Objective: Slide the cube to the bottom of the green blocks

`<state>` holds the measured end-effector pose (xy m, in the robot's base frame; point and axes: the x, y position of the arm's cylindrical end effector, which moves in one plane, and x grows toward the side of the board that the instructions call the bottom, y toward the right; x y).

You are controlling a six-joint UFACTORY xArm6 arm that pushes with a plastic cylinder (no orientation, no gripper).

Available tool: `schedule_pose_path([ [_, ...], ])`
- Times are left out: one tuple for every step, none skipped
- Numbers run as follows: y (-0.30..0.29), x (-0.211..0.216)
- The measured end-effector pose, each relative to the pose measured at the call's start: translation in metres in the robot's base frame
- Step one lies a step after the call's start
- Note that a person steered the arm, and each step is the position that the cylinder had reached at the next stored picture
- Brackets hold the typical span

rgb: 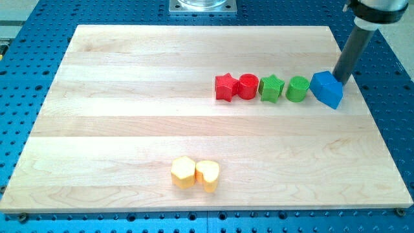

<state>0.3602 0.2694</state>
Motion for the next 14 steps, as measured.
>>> schedule_pose_path([
  [-0.012,-0.019],
  [-0.023,-0.019],
  [-0.038,-0.019],
  [-0.048,-0.007],
  [-0.042,0.02],
  [-0.041,0.057],
  [-0.039,0.086],
  [-0.022,0.088],
  [0.007,0.079],
  [0.051,0.054],
  [0.058,0.078],
  [0.052,0.11],
  [0.031,0.112],
  [0.0,0.112],
])
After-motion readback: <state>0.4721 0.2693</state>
